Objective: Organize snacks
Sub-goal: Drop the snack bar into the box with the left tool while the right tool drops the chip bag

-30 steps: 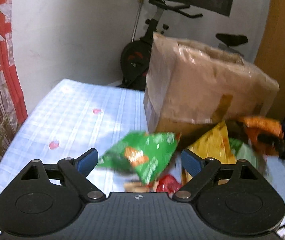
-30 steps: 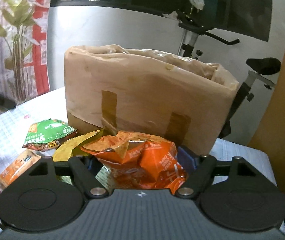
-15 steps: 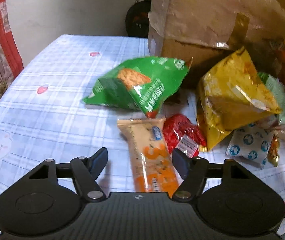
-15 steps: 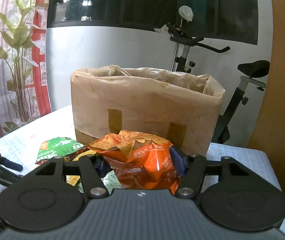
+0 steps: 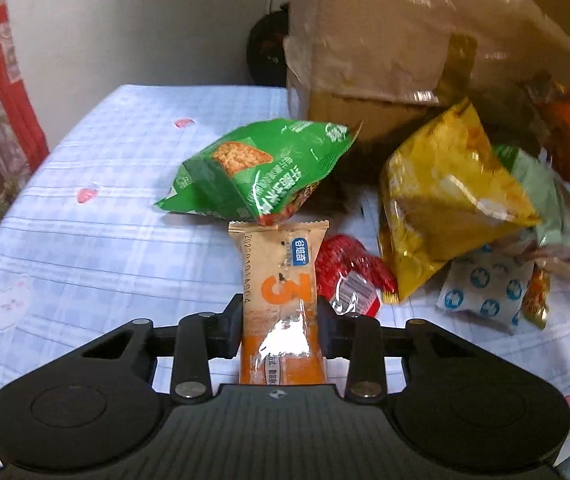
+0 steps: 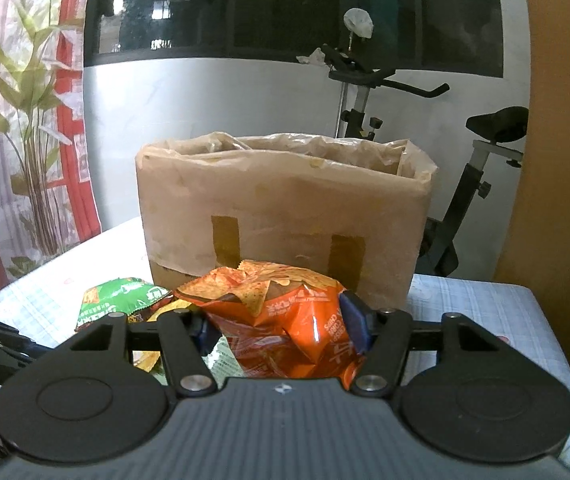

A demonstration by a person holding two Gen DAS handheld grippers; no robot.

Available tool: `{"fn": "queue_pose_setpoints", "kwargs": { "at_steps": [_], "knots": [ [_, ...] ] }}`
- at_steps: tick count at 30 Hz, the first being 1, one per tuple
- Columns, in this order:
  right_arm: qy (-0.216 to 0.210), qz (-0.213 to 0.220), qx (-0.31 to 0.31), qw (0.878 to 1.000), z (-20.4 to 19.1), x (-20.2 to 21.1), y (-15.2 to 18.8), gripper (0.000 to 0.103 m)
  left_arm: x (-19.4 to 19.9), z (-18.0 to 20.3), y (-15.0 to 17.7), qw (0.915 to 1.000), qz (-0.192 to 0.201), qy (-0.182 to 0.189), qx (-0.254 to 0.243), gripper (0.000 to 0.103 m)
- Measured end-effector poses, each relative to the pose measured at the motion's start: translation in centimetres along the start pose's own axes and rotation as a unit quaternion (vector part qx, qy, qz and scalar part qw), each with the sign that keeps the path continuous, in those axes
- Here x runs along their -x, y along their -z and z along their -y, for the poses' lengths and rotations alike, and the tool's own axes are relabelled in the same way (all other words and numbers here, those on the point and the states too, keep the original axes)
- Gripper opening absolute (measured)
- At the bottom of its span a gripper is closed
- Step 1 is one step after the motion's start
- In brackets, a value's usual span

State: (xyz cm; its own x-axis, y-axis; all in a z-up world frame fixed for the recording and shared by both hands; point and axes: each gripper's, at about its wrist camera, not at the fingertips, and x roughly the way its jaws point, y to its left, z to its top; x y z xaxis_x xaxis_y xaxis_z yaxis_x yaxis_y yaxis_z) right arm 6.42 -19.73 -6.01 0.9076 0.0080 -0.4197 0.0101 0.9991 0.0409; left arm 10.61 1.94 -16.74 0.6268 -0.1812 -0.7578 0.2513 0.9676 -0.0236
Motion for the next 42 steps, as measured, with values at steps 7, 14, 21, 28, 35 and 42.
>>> {"fn": "queue_pose_setpoints", "kwargs": {
  "at_steps": [7,14,21,28,35,42],
  "knots": [
    [-0.004,0.010,-0.015,1.000,0.5,0.8,-0.2,0.062,3.5,0.8,-0.1,0.9996,0.027,0.003,0.008,0.038],
    [-0.006,0.005,-0.022,1.000,0.7,1.0,0.1,0.062,5.2,1.6,-0.3,0.9985,0.054,0.010,0.001,0.038],
    [-0.010,0.017,-0.034,0.999,0.9,1.8,-0.5,0.062,6.8,2.1,-3.2,0.9941,0.105,0.025,-0.003,0.038],
    [-0.011,0.067,-0.033,0.997,1.0,3.8,-3.4,0.062,9.0,4.1,-8.2,0.9843,0.169,0.042,-0.029,0.038],
    [-0.028,0.131,-0.014,0.991,1.4,4.9,-8.7,0.062,10.3,6.1,-14.5,0.9696,0.231,0.070,-0.041,0.038],
    [-0.036,0.154,-0.013,0.987,3.0,-0.2,-14.2,0.062,7.2,9.1,-22.2,0.9649,0.241,0.096,-0.043,0.038]
  ]
}}
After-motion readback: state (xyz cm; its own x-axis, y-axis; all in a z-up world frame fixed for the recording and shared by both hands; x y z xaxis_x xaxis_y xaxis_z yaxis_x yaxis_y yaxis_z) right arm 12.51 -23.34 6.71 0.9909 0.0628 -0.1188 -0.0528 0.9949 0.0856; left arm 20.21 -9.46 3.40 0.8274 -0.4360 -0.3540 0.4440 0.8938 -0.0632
